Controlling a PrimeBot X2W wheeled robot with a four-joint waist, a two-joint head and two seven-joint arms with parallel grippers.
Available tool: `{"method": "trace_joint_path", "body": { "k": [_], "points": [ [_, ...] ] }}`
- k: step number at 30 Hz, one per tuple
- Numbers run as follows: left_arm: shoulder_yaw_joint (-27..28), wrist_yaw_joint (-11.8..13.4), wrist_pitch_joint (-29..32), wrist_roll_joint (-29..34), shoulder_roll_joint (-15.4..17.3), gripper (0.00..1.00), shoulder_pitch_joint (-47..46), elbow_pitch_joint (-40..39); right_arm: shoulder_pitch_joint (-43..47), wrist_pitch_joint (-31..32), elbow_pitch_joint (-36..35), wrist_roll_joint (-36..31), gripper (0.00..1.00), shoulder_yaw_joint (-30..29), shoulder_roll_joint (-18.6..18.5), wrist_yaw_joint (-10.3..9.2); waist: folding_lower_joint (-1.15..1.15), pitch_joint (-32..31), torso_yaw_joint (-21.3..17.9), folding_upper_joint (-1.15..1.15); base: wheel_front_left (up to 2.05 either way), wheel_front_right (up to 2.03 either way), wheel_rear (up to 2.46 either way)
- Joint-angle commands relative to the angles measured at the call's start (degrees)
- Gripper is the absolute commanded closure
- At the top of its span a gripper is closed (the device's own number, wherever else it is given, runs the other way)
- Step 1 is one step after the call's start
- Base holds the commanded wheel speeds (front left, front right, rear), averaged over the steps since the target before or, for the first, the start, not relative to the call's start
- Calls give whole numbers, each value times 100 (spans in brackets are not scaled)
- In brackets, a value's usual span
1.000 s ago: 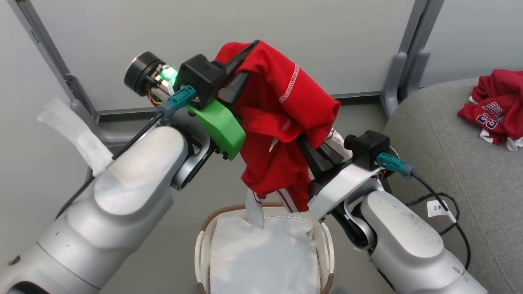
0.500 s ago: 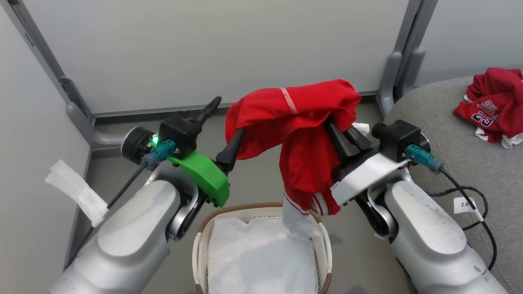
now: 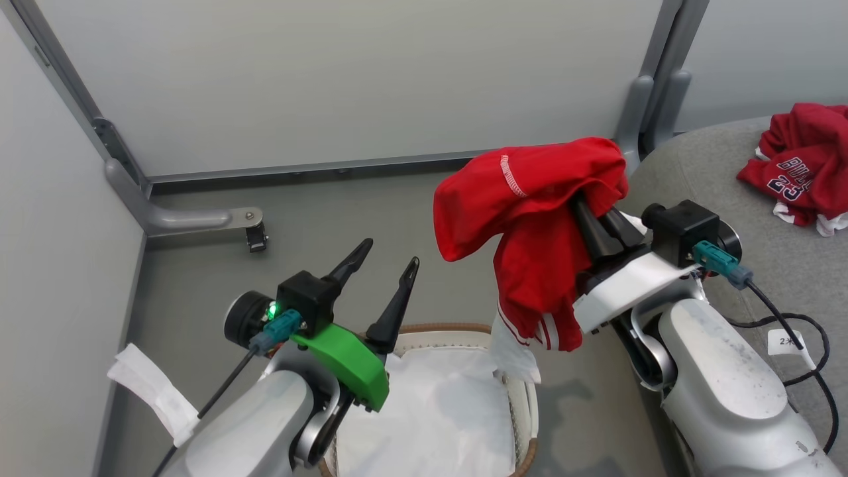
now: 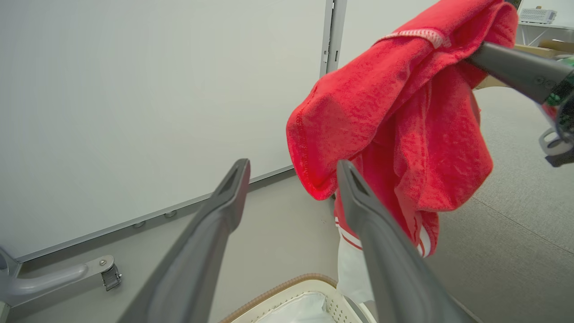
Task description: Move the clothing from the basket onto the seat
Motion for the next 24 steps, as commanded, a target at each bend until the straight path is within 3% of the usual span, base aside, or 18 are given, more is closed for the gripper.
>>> {"method": "trace_joint_path", "body": {
  "k": [1,14,24],
  "points": [
    [25,28,-28,63,-47,0,154,-25,97,-30,-11,-42,100,-46,-40,-6,0,6,-4,0,0,0,0],
    [192,29,-76,305,-277,0,591,-175,283,-30,-35,-237,100,-310,-175,-6,0,61,-153,0,0,0,0],
    [442,-15,-63,609,-411,0,777,-314,373,-30,-177,-437,100,-642,-236,-6,0,308,-926,0,0,0,0]
  ]
}}
